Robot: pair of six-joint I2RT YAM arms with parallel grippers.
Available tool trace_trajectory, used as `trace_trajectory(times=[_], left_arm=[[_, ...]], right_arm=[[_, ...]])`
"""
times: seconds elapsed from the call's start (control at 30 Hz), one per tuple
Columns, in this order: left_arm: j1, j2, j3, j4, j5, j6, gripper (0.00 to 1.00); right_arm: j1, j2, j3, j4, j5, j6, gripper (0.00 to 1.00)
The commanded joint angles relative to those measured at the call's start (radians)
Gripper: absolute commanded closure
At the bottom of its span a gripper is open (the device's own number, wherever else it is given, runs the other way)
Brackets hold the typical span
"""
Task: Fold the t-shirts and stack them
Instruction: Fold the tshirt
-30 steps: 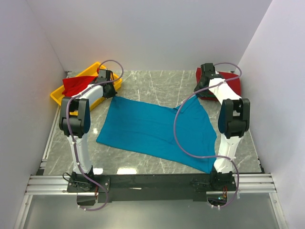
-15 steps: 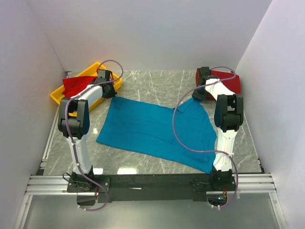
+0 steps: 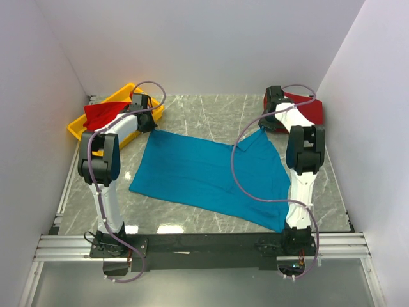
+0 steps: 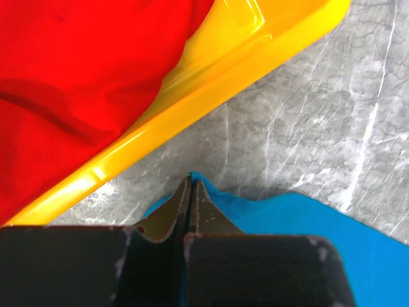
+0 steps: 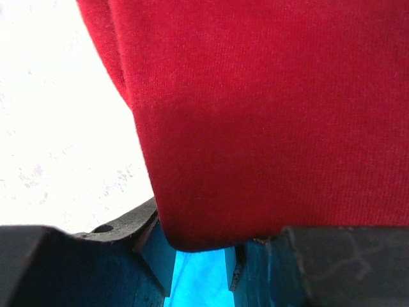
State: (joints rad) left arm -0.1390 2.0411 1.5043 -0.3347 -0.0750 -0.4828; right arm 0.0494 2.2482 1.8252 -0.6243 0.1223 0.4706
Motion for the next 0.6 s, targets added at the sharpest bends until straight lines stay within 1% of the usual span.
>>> trace_trajectory(times=[0.0, 0.17, 0.3, 0.4, 0.43, 0.5, 0.57], left_arm=[[-0.004, -0.022, 0.013, -0.009, 0.018, 0.012, 1.0], [-0.004, -0.012, 0.023, -0.012, 0.024, 0.009, 1.0], [-0.004, -0.007, 0.033, -0.013, 0.027, 0.007, 1.0], [-0.004, -0.005, 0.031, -0.013, 0.027, 0.006, 1.0], [-0.004, -0.007, 0.03, -0.012, 0.029, 0.006, 1.0], [-0.004, -0.01, 0.027, -0.01, 0.029, 0.004, 1.0], [-0.004, -0.012, 0.024, -0.009, 0.029, 0.004, 1.0]], right_arm=[[-0.014, 0.022, 0.075, 0.029, 0.019, -0.024, 0.62], [-0.016, 0.077, 0.152, -0.037, 0.014, -0.027, 0.62], [-0.014, 0.074, 0.138, -0.037, 0.016, -0.026, 0.65], [-0.016, 0.062, 0.114, -0.029, 0.022, -0.021, 0.7], [-0.016, 0.053, 0.106, -0.022, 0.022, -0.021, 0.76], [-0.016, 0.037, 0.082, -0.012, 0.02, -0.023, 0.83], [-0.014, 0.028, 0.059, 0.001, 0.016, -0.024, 0.87]])
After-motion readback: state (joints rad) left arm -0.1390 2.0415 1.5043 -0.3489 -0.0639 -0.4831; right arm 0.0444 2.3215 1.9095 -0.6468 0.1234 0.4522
